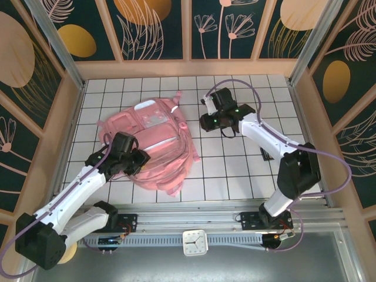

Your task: Pack the student bag

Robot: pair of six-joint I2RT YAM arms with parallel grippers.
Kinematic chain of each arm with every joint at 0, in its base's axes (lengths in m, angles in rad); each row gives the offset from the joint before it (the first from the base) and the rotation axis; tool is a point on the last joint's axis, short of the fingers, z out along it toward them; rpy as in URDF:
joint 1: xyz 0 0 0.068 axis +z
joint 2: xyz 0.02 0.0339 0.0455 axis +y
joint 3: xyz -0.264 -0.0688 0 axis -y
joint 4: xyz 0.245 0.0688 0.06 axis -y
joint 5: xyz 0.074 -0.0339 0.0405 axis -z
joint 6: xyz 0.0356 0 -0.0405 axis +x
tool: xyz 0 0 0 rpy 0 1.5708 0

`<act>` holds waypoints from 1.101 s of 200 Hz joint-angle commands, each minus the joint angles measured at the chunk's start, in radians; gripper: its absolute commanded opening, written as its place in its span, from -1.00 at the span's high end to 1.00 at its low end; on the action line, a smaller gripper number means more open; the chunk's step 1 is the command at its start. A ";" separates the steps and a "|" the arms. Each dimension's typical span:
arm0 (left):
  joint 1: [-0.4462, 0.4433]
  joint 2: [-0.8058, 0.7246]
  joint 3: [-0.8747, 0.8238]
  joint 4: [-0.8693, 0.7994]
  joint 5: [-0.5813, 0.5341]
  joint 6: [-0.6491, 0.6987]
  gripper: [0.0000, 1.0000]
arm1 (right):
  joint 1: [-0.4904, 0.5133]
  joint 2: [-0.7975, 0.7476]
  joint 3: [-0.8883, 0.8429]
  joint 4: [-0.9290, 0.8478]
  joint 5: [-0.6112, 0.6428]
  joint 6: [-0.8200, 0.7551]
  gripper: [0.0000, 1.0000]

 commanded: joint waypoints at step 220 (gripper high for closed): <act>0.265 0.183 0.030 0.141 -0.153 0.297 -0.50 | 0.046 0.492 0.385 -0.185 -0.272 0.443 0.19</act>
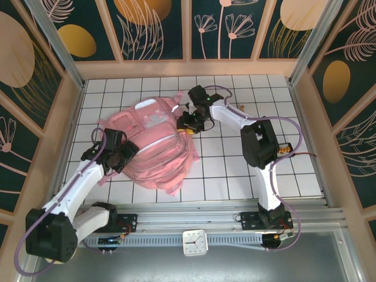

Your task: Pack the student bag

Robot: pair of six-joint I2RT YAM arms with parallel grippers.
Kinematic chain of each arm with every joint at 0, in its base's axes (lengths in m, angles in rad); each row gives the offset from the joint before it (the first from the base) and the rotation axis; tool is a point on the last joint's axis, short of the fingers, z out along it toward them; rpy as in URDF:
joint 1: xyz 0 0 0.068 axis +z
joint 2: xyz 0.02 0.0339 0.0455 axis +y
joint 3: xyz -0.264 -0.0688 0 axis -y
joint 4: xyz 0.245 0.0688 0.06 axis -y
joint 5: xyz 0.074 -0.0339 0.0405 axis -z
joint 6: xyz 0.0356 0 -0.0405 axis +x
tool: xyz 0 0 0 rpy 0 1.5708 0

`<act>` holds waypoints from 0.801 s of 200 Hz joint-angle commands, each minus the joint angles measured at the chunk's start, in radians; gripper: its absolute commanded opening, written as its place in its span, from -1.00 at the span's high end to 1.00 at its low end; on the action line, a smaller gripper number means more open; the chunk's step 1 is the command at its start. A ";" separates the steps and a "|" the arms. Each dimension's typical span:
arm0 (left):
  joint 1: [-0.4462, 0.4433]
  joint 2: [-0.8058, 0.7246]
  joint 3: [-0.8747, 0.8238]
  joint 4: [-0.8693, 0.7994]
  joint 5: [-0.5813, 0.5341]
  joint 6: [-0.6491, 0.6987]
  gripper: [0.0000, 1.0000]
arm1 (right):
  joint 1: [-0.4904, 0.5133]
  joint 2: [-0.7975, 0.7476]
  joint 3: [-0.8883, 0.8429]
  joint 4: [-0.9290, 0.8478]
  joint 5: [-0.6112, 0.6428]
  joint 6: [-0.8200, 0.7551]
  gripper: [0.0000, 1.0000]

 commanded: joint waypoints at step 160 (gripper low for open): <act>0.099 0.197 0.301 0.001 0.295 0.172 -0.53 | 0.038 -0.267 -0.292 0.013 0.136 -0.219 0.13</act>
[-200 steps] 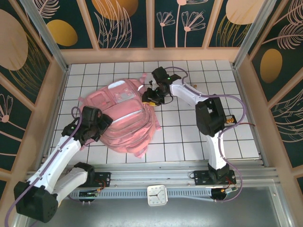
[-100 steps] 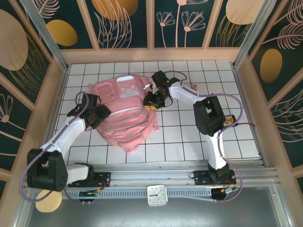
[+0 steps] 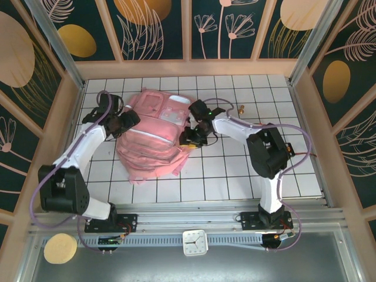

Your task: Pack the student bag

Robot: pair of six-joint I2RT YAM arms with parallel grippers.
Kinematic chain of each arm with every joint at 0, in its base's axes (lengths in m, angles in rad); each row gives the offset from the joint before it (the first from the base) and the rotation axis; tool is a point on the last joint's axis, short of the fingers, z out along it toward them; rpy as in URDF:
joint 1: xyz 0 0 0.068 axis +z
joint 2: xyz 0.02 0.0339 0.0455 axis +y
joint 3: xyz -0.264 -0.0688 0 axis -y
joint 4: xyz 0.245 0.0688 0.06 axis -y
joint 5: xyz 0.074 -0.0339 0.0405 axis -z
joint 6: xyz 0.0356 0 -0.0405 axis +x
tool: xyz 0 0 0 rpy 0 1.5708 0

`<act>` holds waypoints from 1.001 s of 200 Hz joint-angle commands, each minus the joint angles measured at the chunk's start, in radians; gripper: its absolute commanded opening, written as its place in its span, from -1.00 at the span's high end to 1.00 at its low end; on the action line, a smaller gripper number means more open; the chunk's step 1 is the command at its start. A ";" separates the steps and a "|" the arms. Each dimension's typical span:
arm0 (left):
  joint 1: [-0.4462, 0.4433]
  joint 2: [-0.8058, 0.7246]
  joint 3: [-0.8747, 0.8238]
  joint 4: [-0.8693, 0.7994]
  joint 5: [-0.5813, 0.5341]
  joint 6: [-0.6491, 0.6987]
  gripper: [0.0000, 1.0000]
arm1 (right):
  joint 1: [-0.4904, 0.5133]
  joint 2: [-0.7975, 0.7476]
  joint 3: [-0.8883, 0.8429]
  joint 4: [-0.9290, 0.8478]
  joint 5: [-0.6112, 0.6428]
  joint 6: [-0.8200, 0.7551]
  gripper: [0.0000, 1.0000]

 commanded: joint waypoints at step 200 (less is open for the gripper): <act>-0.073 -0.285 -0.504 0.229 0.209 -0.551 -0.34 | 0.203 0.062 0.131 0.002 0.352 -0.550 0.07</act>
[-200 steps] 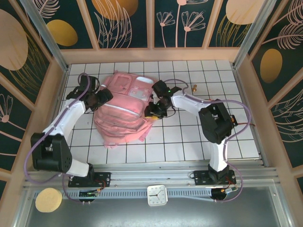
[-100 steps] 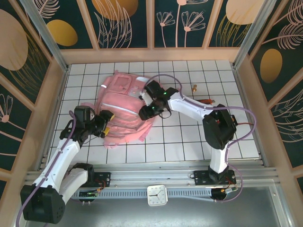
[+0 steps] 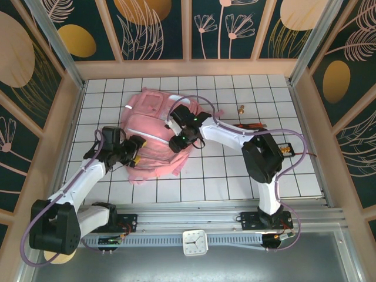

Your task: Pack the student bag

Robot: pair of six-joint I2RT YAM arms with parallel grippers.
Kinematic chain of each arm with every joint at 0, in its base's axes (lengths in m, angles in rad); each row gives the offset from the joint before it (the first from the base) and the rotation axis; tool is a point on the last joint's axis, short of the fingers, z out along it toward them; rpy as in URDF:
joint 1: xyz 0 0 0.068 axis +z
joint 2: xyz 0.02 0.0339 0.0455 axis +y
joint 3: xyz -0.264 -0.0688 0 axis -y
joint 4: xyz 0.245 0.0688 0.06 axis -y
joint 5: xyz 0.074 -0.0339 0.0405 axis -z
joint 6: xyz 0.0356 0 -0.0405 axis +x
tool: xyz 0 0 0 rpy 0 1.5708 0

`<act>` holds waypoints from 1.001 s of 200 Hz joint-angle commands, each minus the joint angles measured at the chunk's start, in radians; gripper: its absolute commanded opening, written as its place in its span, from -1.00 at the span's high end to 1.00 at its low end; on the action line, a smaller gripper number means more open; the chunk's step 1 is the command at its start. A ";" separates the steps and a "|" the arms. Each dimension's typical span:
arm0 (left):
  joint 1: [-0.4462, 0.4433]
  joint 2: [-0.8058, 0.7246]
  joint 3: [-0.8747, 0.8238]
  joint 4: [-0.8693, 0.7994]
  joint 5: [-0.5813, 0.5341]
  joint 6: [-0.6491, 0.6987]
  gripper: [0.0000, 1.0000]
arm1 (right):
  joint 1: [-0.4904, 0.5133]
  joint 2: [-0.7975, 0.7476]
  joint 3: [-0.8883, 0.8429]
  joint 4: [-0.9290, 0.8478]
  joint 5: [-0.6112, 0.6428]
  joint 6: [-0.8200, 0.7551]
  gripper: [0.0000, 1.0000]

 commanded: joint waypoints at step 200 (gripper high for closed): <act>-0.008 0.069 0.063 -0.118 -0.089 0.151 -0.39 | 0.045 -0.020 -0.065 -0.016 0.139 -0.069 -0.04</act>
